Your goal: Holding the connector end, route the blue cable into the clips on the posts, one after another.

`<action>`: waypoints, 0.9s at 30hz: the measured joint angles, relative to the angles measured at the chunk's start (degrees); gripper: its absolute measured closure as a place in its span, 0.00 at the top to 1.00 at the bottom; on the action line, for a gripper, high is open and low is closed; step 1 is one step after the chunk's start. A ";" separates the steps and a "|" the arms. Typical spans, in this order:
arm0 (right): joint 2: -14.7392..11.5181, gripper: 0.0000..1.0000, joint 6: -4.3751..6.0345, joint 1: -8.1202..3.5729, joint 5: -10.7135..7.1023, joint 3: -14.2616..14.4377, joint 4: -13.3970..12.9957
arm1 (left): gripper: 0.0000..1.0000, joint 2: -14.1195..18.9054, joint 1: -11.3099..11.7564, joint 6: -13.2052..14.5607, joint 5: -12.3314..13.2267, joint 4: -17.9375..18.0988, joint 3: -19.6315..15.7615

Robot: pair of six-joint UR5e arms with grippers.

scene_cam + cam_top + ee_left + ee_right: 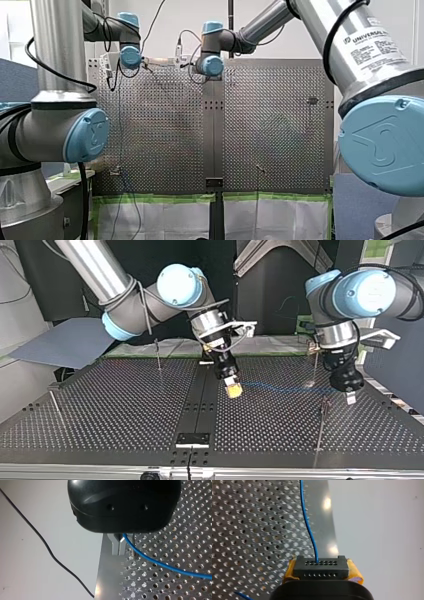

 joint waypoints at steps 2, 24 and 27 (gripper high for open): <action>0.70 0.00 0.00 0.25 0.02 -0.57 0.12 | 0.00 0.00 0.31 -0.04 0.29 0.02 0.00; 1.70 0.00 1.27 2.54 0.44 -6.40 2.59 | 0.00 -1.48 2.98 -0.12 4.64 0.11 0.03; 1.77 0.00 1.55 2.29 0.48 -6.42 2.80 | 0.00 -1.80 3.32 -0.21 5.15 0.10 0.50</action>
